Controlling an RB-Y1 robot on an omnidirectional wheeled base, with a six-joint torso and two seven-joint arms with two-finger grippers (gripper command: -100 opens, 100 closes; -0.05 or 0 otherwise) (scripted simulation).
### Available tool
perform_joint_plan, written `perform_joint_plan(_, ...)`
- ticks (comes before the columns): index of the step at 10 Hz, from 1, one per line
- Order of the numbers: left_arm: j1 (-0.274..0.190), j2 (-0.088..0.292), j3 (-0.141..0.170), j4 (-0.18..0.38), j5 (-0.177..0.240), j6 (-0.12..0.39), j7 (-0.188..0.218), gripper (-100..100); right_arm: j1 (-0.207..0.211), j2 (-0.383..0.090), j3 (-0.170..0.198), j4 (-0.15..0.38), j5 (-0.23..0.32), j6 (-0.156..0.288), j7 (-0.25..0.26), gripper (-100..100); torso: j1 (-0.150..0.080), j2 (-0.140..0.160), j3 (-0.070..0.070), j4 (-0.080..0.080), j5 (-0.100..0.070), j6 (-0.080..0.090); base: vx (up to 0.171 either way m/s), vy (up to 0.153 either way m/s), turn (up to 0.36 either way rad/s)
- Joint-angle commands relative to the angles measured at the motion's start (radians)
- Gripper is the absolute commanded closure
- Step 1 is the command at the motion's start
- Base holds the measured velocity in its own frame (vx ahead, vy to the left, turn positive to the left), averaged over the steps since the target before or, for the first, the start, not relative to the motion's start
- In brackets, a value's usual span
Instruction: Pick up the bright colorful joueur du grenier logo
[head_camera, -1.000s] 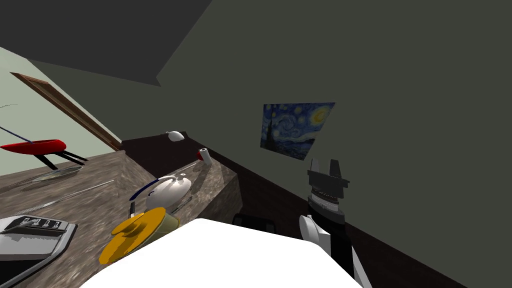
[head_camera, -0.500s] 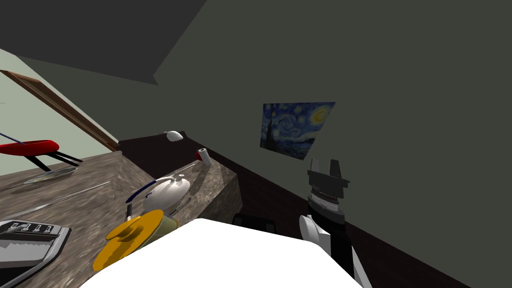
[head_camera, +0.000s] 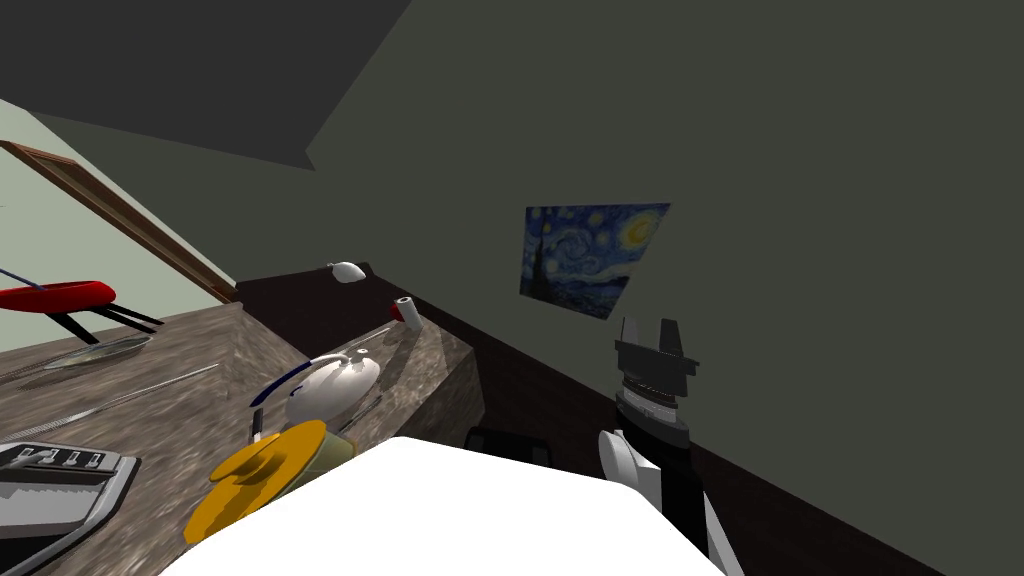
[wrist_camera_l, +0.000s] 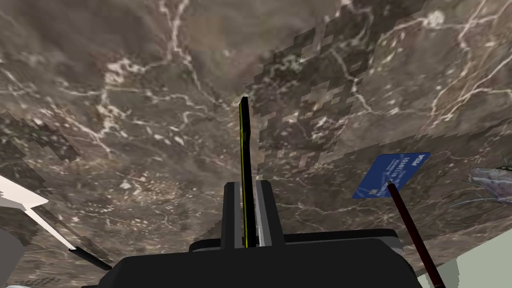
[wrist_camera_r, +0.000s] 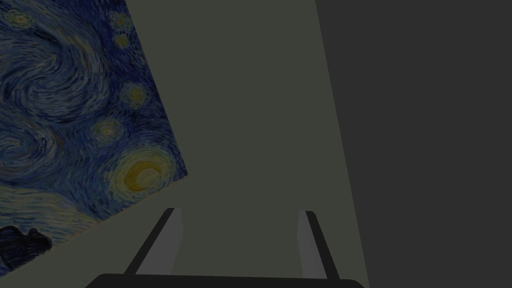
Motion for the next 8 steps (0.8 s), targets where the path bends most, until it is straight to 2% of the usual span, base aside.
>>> perform_joint_plan(1, 0.000, 0.000, 0.000, 0.000, 0.000, 0.000, 0.000, 100, 0.000, 0.000, 0.000, 0.000, 0.000, 0.000, 0.000, 0, 0.000, 0.000, 0.000, 0.000, 0.000, 0.000, 0.000, 0.000, 0.000)
perform_joint_plan(2, 0.000, 0.000, 0.000, 0.000, 0.000, 0.000, 0.000, 100, 0.000, 0.000, 0.000, 0.000, 0.000, 0.000, 0.000, 0, 0.000, 0.000, 0.000, 0.000, 0.000, 0.000, 0.000, 0.000, 0.000)
perform_joint_plan(3, 0.000, 0.000, 0.000, 0.000, 0.000, 0.000, 0.000, 0, 0.000, 0.000, 0.000, 0.000, 0.000, 0.000, 0.000, 0, 0.000, 0.000, 0.000, 0.000, 0.000, 0.000, 0.000, 0.000, 0.000)
perform_joint_plan(4, 0.030, 0.008, 0.026, -0.013, 0.006, -0.006, 0.009, 100, 0.000, 0.000, 0.000, 0.000, 0.000, 0.000, 0.000, 0, 0.000, 0.000, 0.000, 0.000, 0.000, 0.000, 0.000, 0.000, 0.000)
perform_joint_plan(6, 0.071, 0.019, 0.062, -0.028, 0.013, -0.016, 0.020, 100, 0.000, 0.000, 0.000, 0.000, 0.000, 0.000, 0.000, 0, -0.001, -0.001, -0.001, -0.001, -0.001, 0.000, 0.002, -0.002, 0.006)
perform_joint_plan(7, 0.058, 0.016, 0.051, -0.026, 0.011, -0.011, 0.017, 100, 0.000, 0.000, 0.000, 0.000, 0.000, 0.000, 0.000, 0, -0.001, -0.001, -0.001, -0.001, -0.001, 0.000, 0.000, 0.000, 0.000)
perform_joint_plan(8, 0.060, 0.016, 0.053, -0.026, 0.012, -0.013, 0.018, 0, 0.000, 0.000, 0.000, 0.000, 0.000, 0.000, 0.000, 0, -0.001, -0.001, -0.001, -0.001, -0.001, 0.000, 0.000, 0.000, 0.000)
